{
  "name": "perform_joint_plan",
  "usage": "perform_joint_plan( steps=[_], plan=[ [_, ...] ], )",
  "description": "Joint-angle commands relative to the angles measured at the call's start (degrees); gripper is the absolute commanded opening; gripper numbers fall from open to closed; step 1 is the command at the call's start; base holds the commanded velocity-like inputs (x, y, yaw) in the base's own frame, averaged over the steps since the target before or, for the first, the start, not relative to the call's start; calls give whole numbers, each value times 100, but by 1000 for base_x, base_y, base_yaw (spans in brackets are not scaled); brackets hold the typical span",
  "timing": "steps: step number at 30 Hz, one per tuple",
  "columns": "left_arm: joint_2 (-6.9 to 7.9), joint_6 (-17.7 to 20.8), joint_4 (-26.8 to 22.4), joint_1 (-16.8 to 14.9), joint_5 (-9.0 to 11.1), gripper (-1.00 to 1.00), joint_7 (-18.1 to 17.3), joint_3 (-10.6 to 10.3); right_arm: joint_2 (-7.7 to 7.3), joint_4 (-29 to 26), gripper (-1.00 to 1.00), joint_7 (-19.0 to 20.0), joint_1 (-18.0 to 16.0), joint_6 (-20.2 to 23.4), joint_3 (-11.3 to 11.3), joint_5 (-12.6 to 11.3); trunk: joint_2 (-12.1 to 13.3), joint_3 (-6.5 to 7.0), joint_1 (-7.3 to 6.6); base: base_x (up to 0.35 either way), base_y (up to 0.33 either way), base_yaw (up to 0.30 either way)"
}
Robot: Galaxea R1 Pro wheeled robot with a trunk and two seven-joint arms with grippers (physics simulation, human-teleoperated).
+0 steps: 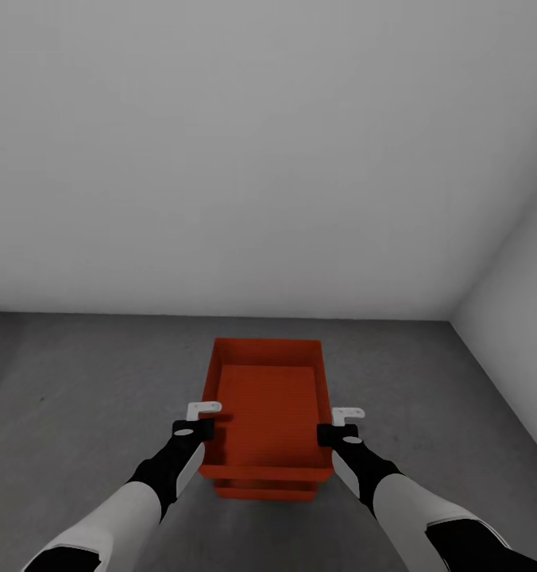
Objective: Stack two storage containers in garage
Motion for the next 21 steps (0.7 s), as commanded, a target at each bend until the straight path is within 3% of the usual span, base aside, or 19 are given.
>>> perform_joint_plan(
  steps=[1, 21],
  plan=[
    [4, 37, -1, -3, 517, -100, 57, 24, -3, -22, -100, -558, -2, -186, -57, 42, -45, -23, 22, 0, 0, 0],
    [-1, 37, 6, -3, 517, -100, 57, 24, -3, -22, -100, -571, -2, -186, -57, 42, -847, -382, 462, 0, 0, 0]
  ],
)
